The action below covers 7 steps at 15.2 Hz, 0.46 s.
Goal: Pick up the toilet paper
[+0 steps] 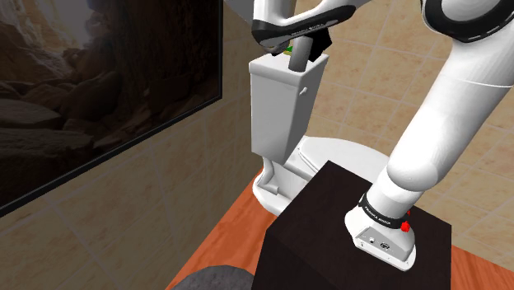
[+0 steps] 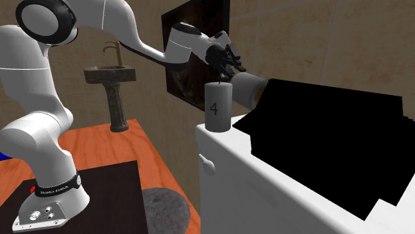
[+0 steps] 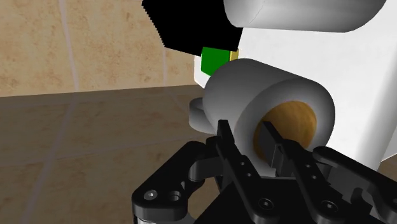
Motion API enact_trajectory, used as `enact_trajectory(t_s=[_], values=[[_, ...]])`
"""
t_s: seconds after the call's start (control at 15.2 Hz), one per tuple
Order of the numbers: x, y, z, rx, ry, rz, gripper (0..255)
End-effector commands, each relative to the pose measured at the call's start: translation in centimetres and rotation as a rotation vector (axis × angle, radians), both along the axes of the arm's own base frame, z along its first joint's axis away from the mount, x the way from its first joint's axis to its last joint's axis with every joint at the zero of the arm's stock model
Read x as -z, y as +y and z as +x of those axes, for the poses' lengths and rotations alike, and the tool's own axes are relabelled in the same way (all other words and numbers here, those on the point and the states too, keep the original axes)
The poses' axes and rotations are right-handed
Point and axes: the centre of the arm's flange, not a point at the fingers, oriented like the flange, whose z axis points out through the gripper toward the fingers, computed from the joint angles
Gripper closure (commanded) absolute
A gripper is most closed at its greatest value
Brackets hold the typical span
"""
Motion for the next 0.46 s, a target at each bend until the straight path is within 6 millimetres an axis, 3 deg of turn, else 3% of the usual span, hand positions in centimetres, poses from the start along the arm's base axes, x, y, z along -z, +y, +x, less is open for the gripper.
enact_trajectory(t_s=[0.0,0.26,0.4], values=[[-1.2,0.0,-0.1,0.000,0.000,0.000,255],[-3.3,0.0,-0.1,0.000,0.000,0.000,255],[-3.4,0.0,-0.1,0.000,0.000,0.000,255]])
